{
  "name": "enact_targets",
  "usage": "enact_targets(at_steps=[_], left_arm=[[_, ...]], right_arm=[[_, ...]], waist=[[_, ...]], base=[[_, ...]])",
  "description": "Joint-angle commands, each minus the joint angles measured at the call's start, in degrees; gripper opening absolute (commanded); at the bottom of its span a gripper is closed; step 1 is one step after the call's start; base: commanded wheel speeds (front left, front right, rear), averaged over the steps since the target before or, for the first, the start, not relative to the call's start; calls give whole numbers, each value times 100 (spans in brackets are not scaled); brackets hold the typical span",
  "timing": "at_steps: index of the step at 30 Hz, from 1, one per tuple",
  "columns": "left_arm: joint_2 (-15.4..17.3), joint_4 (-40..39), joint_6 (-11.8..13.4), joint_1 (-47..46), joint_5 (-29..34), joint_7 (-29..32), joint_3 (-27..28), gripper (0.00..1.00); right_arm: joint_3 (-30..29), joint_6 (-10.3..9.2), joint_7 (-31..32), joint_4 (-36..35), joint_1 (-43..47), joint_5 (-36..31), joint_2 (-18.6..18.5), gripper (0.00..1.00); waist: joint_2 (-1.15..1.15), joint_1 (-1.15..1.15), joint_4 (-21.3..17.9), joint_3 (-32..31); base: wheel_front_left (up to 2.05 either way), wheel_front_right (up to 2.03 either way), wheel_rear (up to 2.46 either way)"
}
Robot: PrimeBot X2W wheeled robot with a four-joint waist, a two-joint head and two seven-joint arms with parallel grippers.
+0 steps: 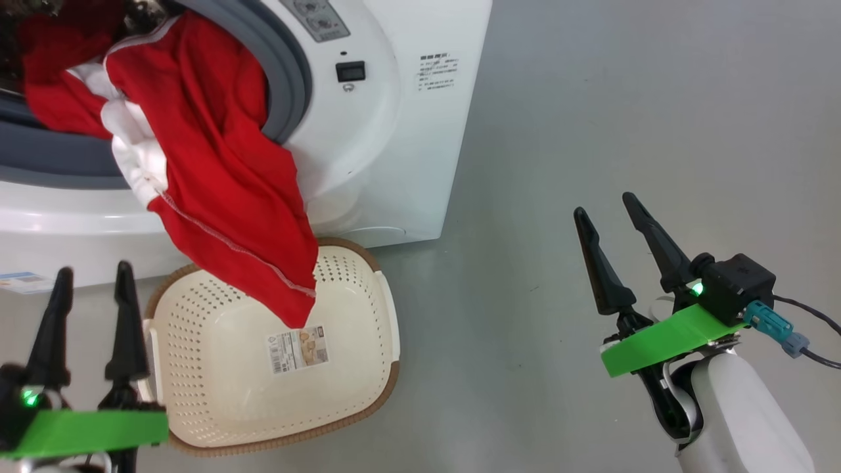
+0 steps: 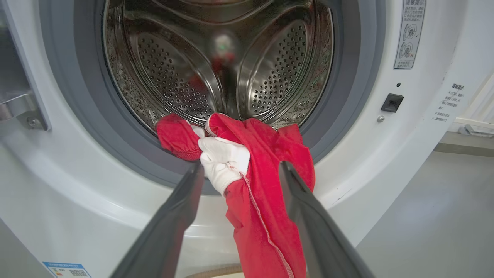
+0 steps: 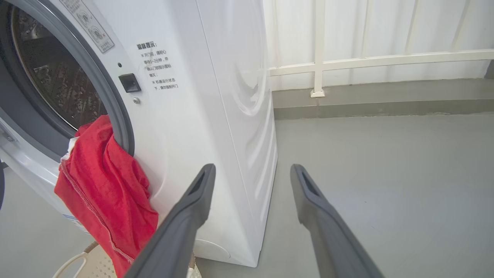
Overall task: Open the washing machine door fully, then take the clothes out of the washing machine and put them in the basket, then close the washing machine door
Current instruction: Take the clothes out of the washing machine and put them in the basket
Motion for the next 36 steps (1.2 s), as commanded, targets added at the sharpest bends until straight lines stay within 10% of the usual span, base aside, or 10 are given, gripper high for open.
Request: enact_targets(at_steps=[1,19,36], left_arm=[[75,-295,-17,148,69,-29,289,100],[42,-400,-17,229,5,-29,339,100],[978,1495,-17,-2349,-638,986,-710,100]], right_arm=[[101,9,-27,-131,92,44,-9,100],[38,9,-27,-164,133,27,-8,100],[-44,9,-27,-221,13,-8,34,100]], waist=[[0,0,-22,-18],[0,0,-24,-10],[0,0,141,307]], base=[[0,0,0],[0,0,0],[0,0,0]])
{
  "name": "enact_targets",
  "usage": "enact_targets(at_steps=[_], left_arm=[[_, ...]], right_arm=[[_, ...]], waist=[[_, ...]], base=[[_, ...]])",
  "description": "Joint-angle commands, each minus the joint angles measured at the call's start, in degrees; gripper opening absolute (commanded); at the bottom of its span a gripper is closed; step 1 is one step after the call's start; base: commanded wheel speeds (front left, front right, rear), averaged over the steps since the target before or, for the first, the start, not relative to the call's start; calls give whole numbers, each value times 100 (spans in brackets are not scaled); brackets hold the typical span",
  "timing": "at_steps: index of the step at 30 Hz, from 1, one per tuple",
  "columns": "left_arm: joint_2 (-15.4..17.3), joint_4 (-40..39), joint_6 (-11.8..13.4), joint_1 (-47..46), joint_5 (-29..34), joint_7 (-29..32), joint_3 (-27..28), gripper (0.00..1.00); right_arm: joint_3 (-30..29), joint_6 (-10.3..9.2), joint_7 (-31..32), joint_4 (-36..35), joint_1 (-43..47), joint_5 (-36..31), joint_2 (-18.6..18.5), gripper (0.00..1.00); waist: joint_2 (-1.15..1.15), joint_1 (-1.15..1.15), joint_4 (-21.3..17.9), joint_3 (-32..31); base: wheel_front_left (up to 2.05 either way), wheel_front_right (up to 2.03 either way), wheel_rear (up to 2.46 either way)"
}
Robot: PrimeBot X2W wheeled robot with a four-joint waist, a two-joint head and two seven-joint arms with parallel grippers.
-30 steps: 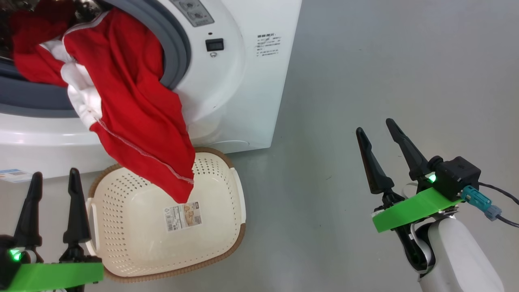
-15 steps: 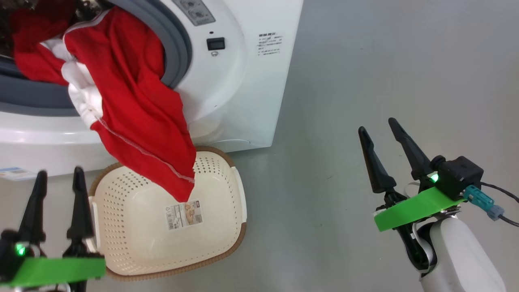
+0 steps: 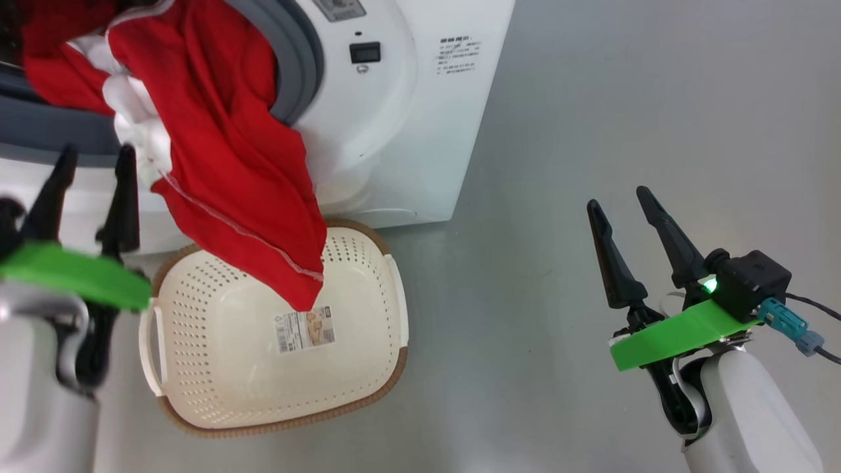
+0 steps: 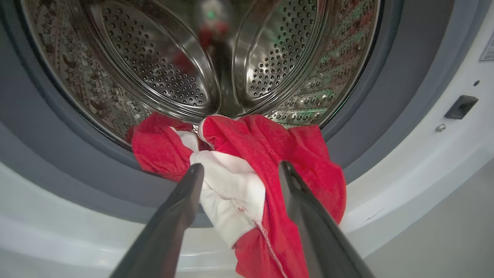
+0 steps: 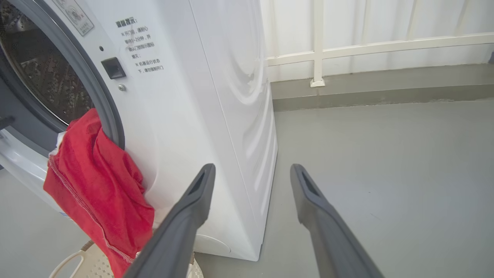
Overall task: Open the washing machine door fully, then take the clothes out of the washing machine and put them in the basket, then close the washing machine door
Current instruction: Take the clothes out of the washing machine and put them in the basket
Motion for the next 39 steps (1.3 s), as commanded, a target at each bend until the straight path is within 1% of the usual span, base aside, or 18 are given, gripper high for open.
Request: enact_targets(at_steps=[1,7,9,11,16,21,22,25,31,39], left_arm=[[292,76,-17,-351,-102,180,93,100],[478,857,-17,-1359,-450,956,-287,100],[487,1067,-17,-1675,-640,1123,-381,100],[562,1274,-17,-1966,-688,1242,-529,100],[624,1917,-17,-2607,-892,1471,-876,100],[706,2634,-17,-3131,-949,1621,-1335,100],[706,2634,-17,-3131,-949,1621,-1335,100],[722,2941,-17,-3365,-1121,1681,-1562,100],[783,3273,-17,-3733,-1377,1634,-2076,100],[863,3667,-17,-3954,-1674,1570,-2673,100]], right_arm=[[119,9,-27,-164,-15,-46,41,100],[90,9,-27,-196,-85,-78,84,100],[81,9,-27,-199,-103,-84,96,100],[80,9,-27,-198,-127,-86,108,100],[111,9,-27,-201,-215,-89,136,100],[186,9,-27,-210,-324,-92,166,100],[186,9,-27,-210,-324,-92,166,100],[242,9,-27,-208,-379,-87,179,100],[280,9,-27,-217,-418,-86,193,100],[405,9,-27,-191,-480,-70,221,100]], waist=[[0,0,-9,75],[0,0,-24,208],[0,0,-29,246],[0,0,-41,285],[0,0,-93,408],[0,0,-190,542],[0,0,-190,542],[0,0,-268,609],[0,0,-385,703],[0,0,-571,727]], base=[[0,0,0],[0,0,0],[0,0,0],[0,0,0],[0,0,0],[0,0,0],[0,0,0],[0,0,0],[0,0,0],[0,0,0]])
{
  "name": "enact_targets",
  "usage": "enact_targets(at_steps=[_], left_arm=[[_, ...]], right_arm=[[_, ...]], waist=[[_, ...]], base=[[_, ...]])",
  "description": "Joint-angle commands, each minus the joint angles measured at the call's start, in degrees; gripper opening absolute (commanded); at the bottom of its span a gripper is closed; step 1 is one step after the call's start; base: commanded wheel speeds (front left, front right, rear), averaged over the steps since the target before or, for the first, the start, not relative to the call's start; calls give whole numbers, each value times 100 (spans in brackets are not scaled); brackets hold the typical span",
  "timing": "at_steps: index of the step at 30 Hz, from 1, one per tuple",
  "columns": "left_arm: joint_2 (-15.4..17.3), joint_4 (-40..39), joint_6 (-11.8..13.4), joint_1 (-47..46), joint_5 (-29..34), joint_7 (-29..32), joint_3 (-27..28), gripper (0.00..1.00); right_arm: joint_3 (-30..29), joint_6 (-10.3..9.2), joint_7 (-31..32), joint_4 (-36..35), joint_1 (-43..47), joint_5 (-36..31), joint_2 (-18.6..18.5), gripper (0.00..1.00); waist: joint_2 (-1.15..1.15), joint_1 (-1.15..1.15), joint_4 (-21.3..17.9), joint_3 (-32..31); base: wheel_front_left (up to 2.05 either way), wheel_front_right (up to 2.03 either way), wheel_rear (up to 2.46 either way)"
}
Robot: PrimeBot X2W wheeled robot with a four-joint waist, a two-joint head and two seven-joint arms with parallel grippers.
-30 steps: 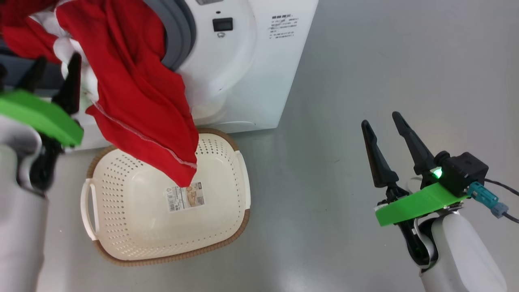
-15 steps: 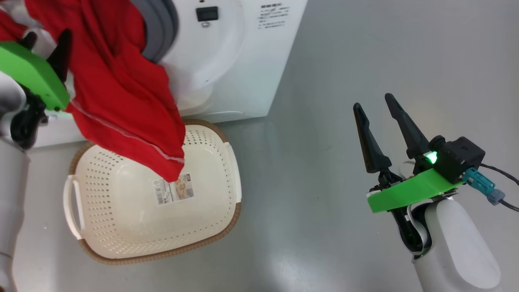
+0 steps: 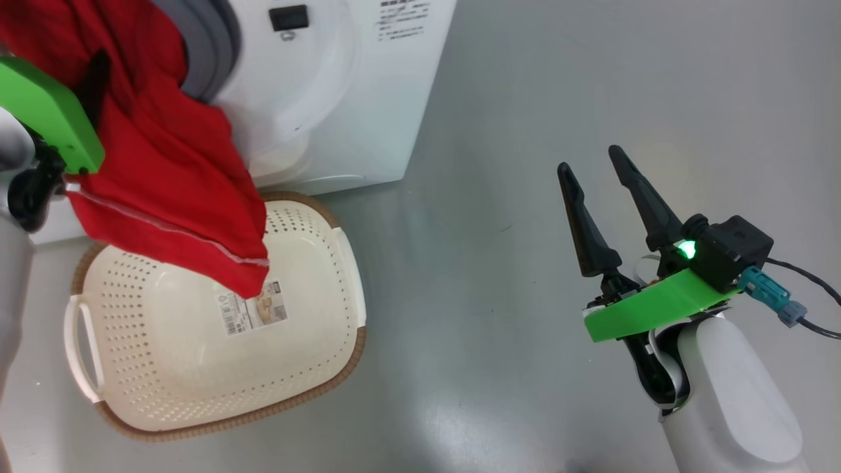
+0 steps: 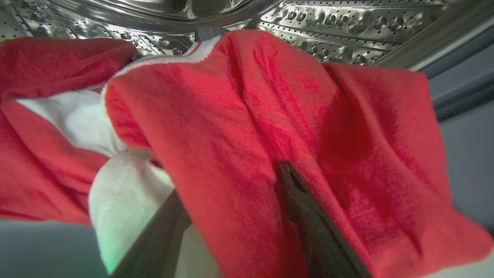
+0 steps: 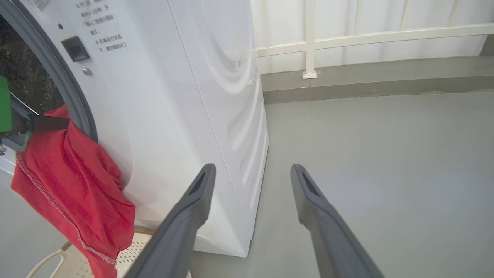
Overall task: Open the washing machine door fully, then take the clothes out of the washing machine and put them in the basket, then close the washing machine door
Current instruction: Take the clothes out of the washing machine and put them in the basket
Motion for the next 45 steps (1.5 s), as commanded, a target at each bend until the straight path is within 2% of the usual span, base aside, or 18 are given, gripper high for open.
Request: enact_targets(at_steps=[1,6,7,9,16,26,33,38,45], left_arm=[[285,-52,-17,-225,-67,-69,58,100],[296,82,-17,-317,-245,-224,-217,100],[299,95,-17,-324,-279,-247,-279,48],[307,100,-17,-338,-374,-282,-394,0],[377,-16,-17,-305,-837,-636,-754,0],[470,-403,-17,47,-1474,-1844,-909,0],[629,-696,-17,394,-1628,-2447,-1018,0],[670,-1069,-17,666,-1610,-2581,-876,0],[648,-2083,-5,1402,-936,-2588,234,0]], right_arm=[[157,9,-27,-124,17,-30,56,100],[179,9,-27,-123,6,-33,66,100],[175,9,-27,-126,7,-33,67,100],[162,9,-27,-131,10,-36,70,100],[102,9,-27,-137,12,-49,75,100],[-4,9,-27,-136,105,-62,35,100],[-66,9,-27,-133,182,-56,0,100],[-160,9,-27,-145,280,-53,-43,100],[-235,9,-27,-160,365,-55,-62,100]], waist=[[0,0,-39,5],[0,0,-101,15],[0,0,-107,21],[0,0,-109,28],[0,0,-40,-7],[0,0,172,-179],[0,0,294,-308],[0,0,437,-392],[0,0,552,-492]], base=[[0,0,0],[0,0,0],[0,0,0],[0,0,0],[0,0,0],[0,0,0],[0,0,0],[0,0,0],[0,0,0]])
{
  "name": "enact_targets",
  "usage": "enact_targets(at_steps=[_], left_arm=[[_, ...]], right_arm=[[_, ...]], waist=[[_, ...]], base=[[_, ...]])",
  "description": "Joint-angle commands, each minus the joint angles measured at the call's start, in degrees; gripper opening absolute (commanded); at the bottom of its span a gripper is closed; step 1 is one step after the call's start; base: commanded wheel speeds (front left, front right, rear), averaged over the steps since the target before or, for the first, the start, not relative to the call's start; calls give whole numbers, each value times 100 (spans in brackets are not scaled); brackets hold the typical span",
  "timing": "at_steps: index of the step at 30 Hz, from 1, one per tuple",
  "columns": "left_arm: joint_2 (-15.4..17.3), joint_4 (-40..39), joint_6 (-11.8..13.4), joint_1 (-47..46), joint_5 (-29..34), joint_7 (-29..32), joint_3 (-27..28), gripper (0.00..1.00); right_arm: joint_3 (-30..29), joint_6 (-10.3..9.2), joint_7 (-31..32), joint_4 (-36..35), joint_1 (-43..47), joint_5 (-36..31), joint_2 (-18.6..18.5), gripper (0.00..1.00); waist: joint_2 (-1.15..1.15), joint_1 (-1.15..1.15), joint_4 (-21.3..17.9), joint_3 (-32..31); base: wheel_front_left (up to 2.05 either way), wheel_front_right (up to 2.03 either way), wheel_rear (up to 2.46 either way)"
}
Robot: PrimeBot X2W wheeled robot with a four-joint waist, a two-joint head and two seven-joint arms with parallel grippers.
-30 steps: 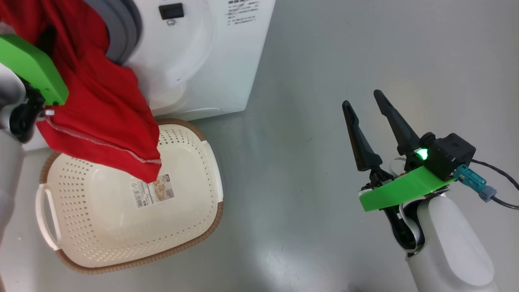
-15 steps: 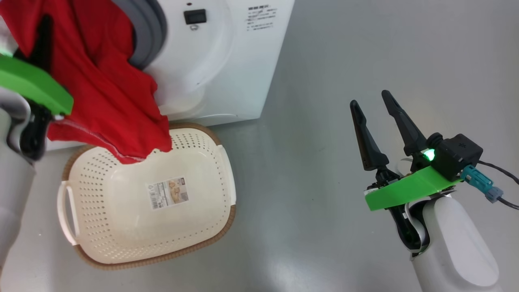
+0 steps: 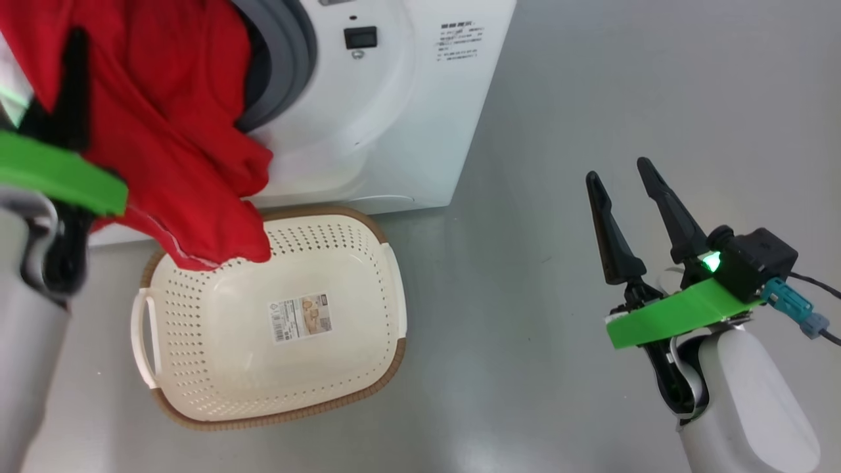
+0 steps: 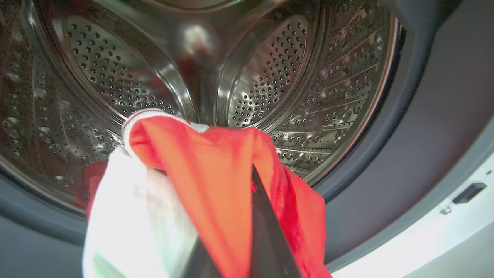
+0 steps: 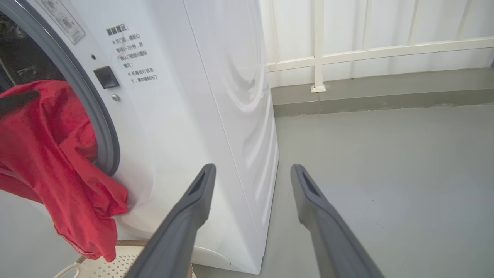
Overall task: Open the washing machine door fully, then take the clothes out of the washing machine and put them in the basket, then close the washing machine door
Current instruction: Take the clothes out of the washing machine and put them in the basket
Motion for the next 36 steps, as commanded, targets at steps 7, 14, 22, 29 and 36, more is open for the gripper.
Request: enact_targets(at_steps=[7,14,22,29,36], left_arm=[[156,-1282,86,1218,707,-47,1072,0],[67,-2369,267,2250,1074,-47,1554,0],[68,-3396,564,3339,1295,-48,1712,0],[37,-3723,755,3959,1296,22,1594,0],[-144,-3116,697,4033,1367,20,1333,0]], right_arm=[[28,9,-27,-166,251,-51,-50,100],[20,9,-27,-176,302,-46,-84,100],[67,9,-27,-164,304,-33,-99,100],[116,9,-27,-157,263,-27,-107,100],[198,9,-27,-150,195,-27,-114,100]], waist=[[0,0,104,-141],[0,0,156,-191],[0,0,152,-179],[0,0,115,-136],[0,0,56,-52]], base=[[0,0,0],[0,0,0],[0,0,0],[0,0,0],[0,0,0]])
